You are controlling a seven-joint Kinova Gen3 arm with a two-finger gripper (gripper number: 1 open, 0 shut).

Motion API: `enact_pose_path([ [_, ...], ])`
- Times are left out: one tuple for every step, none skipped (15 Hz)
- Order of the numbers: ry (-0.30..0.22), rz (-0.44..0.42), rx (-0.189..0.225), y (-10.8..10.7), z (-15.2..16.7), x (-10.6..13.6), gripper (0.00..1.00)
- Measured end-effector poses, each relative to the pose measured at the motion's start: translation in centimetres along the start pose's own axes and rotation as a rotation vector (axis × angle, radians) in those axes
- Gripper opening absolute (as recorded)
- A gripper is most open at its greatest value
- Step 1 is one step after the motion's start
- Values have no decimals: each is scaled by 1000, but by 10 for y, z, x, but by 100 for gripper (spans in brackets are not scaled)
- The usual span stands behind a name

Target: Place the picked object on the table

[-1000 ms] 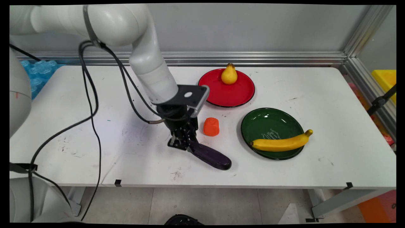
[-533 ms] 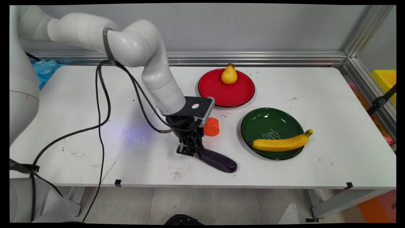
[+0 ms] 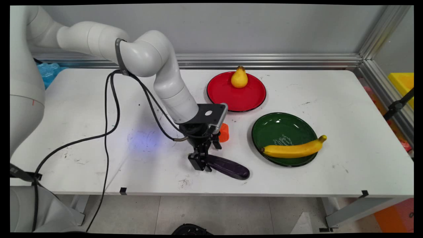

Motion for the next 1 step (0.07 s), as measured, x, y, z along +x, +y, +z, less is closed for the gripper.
enact_pose_path([
  [5, 1, -1, 0, -2, 0, 100],
])
